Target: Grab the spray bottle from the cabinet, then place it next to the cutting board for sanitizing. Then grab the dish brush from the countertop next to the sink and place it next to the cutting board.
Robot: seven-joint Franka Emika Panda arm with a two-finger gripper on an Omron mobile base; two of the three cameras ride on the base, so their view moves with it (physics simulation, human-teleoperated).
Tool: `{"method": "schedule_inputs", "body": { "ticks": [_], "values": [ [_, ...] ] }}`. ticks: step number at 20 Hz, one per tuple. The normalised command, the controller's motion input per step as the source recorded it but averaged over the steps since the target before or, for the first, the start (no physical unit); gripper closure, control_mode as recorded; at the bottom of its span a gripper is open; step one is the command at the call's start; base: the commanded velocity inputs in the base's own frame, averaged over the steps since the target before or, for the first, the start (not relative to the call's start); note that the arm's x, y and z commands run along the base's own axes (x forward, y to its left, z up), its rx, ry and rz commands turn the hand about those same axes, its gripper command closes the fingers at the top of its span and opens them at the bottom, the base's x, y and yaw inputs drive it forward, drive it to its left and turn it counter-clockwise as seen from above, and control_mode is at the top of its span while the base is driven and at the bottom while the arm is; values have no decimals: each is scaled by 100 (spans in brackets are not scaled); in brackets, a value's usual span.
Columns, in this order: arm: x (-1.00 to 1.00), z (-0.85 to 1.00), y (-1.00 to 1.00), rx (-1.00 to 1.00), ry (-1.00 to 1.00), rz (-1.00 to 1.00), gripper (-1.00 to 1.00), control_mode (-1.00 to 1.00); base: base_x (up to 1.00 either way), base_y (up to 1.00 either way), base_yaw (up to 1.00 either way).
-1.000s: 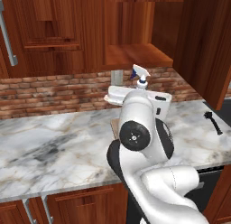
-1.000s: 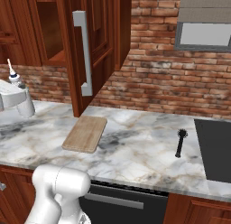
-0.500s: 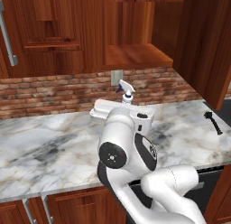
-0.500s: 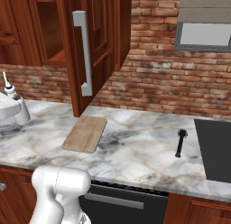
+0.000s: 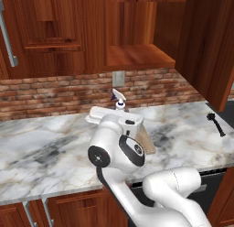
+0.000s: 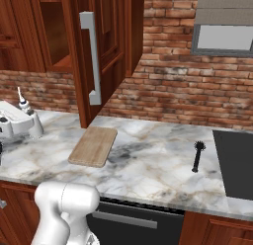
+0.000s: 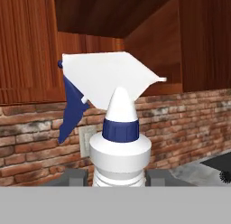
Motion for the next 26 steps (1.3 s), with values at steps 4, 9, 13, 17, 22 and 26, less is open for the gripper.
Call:
{"method": "schedule_inputs", "body": {
  "ticks": [4,9,13,17,22,26],
  "values": [
    [84,-48,17,0,0,-1,100,-100,0,0,0],
    [70,-40,13,0,0,0,100,-100,0,0,0],
    [63,-39,2,0,2,0,100,-100,0,0,0],
    [63,-38,0,0,3,0,100,-100,0,0,0],
    [47,-39,2,-1,2,0,100,-100,0,0,0],
    [29,-36,20,-5,4,0,100,-100,0,0,0]
  ]
}}
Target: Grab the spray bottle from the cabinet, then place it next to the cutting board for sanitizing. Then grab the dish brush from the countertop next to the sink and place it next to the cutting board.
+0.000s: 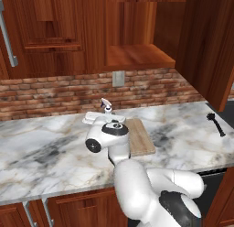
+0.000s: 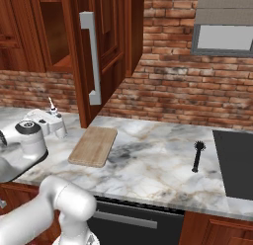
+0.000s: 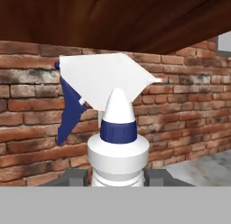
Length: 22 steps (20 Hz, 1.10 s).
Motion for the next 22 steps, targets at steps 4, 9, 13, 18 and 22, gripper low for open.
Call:
{"method": "schedule_inputs", "body": {
  "ticks": [4,9,13,18,22],
  "values": [
    [30,-32,9,-4,2,0,100,-100,0,0,0],
    [22,-24,0,-2,2,0,100,-100,0,0,0],
    [14,-20,0,0,7,0,100,-100,0,0,0],
    [6,-25,0,0,5,0,100,-100,0,0,0],
    [5,-28,0,0,7,0,100,-100,0,0,0]
  ]
}}
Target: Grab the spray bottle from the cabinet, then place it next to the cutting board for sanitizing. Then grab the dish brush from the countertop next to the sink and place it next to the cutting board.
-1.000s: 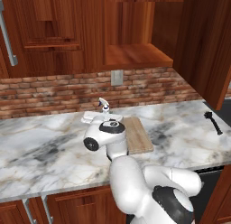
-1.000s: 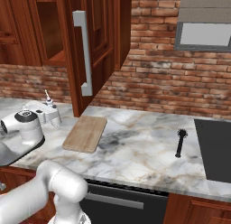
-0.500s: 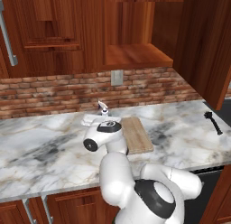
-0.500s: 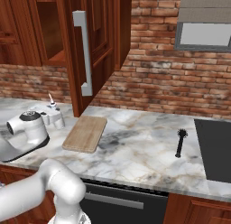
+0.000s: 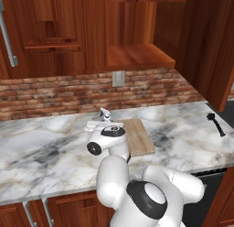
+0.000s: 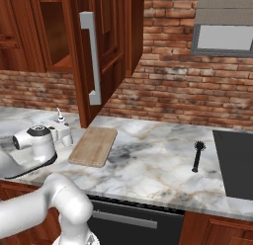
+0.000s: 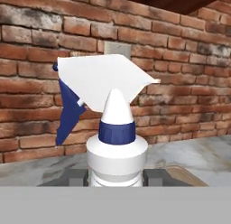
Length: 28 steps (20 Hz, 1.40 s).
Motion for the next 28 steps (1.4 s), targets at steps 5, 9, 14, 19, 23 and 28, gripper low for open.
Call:
{"method": "schedule_inputs", "body": {
  "ticks": [5,9,14,19,23,28],
  "values": [
    [8,-29,1,0,9,0,100,-100,0,0,0],
    [7,-28,0,0,10,0,100,-100,0,0,0],
    [6,-32,0,0,8,0,-100,-100,0,0,0],
    [-16,-8,0,0,0,0,-100,-100,0,0,0],
    [-12,0,0,0,0,0,-100,-100,0,0,0],
    [0,0,0,0,0,0,-100,-100,0,0,0]
  ]
}}
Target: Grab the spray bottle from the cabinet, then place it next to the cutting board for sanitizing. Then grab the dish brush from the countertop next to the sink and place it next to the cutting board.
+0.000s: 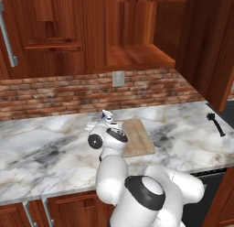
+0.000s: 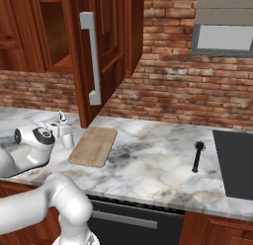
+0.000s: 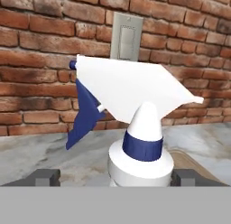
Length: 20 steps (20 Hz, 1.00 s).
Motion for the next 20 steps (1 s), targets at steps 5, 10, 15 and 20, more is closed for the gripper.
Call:
{"method": "schedule_inputs", "body": {
  "ticks": [5,10,15,20],
  "values": [
    [-18,-1,0,0,0,0,-100,-100,0,0,0],
    [-68,-4,-1,0,0,0,-100,-100,0,0,0],
    [-81,14,-1,0,-1,0,-100,-100,0,0,0],
    [-71,59,-15,0,3,0,-100,-100,0,0,0]
  ]
}}
